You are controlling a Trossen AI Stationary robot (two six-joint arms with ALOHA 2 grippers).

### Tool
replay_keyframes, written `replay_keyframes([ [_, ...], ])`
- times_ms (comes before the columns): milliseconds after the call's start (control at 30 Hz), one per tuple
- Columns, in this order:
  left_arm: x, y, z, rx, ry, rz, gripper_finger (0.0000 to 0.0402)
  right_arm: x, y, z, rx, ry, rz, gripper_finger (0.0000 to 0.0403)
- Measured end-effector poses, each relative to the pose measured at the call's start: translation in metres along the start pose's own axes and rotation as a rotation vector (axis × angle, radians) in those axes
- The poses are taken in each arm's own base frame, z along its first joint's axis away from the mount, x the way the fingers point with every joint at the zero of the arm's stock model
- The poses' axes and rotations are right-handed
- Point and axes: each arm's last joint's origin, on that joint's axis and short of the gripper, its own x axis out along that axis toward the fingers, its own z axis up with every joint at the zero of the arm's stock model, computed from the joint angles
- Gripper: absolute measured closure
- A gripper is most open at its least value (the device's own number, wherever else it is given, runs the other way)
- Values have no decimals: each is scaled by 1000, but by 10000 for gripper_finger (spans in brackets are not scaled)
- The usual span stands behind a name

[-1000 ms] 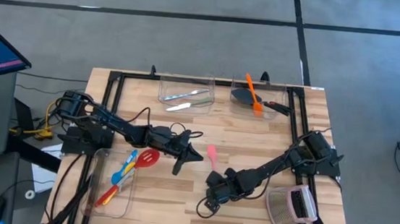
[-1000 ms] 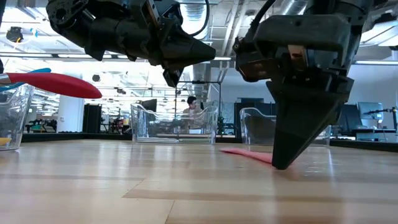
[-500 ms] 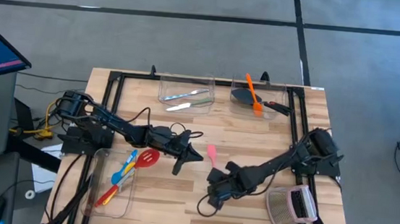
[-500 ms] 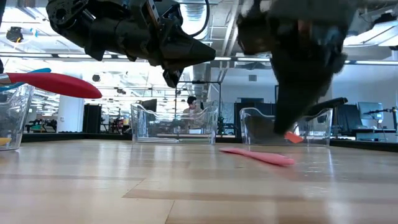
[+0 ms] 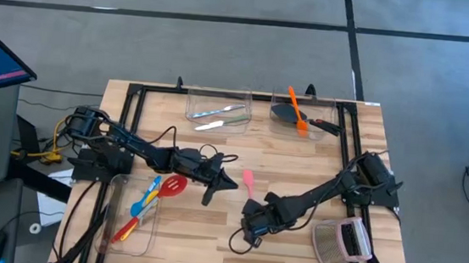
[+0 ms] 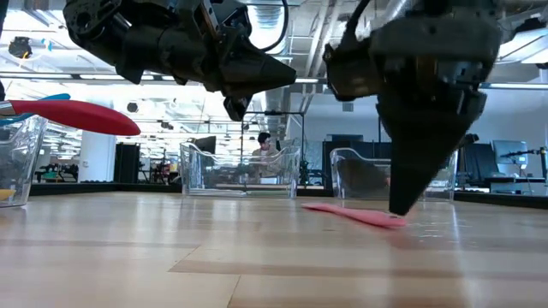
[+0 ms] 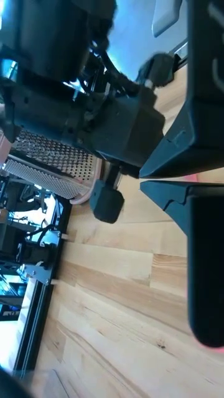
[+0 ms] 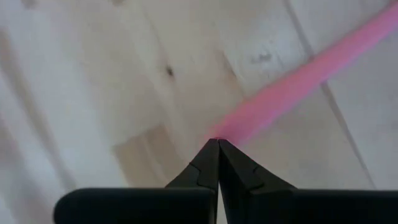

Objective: Pick & Place Kitchen Items
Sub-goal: Put the pink spatula into the top right transparent bin

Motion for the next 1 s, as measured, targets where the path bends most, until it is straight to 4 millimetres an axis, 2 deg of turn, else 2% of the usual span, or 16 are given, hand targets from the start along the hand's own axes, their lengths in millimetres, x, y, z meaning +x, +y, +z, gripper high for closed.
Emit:
replay_keyframes([
  [400, -6, 4, -13, -12, 38, 36, 394, 3, 3, 1, 3, 9, 30, 403],
  [733, -7, 5, -14, -13, 38, 41, 394, 4, 2, 1, 4, 5, 31, 403],
  [1000, -7, 5, -14, -13, 38, 41, 394, 14, -2, -5, 27, -24, 71, 403],
])
